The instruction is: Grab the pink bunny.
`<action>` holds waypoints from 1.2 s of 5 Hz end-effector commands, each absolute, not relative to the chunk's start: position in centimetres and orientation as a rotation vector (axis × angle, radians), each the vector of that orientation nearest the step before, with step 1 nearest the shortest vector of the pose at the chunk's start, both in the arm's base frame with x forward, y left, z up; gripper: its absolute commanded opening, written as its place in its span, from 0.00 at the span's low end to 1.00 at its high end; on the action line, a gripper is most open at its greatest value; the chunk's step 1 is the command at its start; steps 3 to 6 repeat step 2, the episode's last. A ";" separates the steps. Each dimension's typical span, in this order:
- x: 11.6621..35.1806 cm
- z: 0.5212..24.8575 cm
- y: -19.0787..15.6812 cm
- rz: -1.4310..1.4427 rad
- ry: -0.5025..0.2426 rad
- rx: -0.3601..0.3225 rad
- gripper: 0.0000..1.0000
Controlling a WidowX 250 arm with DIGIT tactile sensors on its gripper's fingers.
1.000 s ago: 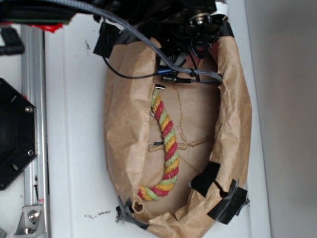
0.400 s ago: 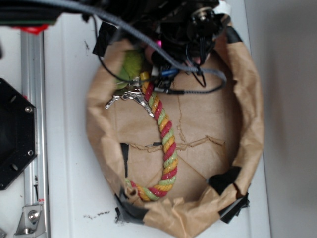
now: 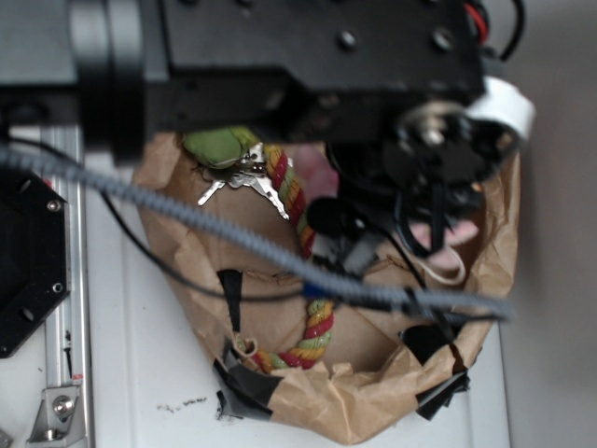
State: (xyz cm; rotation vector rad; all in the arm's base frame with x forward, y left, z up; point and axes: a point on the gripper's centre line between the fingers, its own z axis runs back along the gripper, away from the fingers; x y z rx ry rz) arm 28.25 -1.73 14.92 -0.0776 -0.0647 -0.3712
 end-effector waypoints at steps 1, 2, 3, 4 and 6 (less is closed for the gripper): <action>28.5 16.9 -0.9 -0.135 -0.185 -0.084 0.00; 28.1 16.7 -0.3 -0.116 -0.166 -0.070 0.00; 28.1 16.7 -0.3 -0.116 -0.166 -0.070 0.00; 28.1 16.7 -0.3 -0.116 -0.166 -0.070 0.00; 28.1 16.7 -0.3 -0.116 -0.166 -0.070 0.00</action>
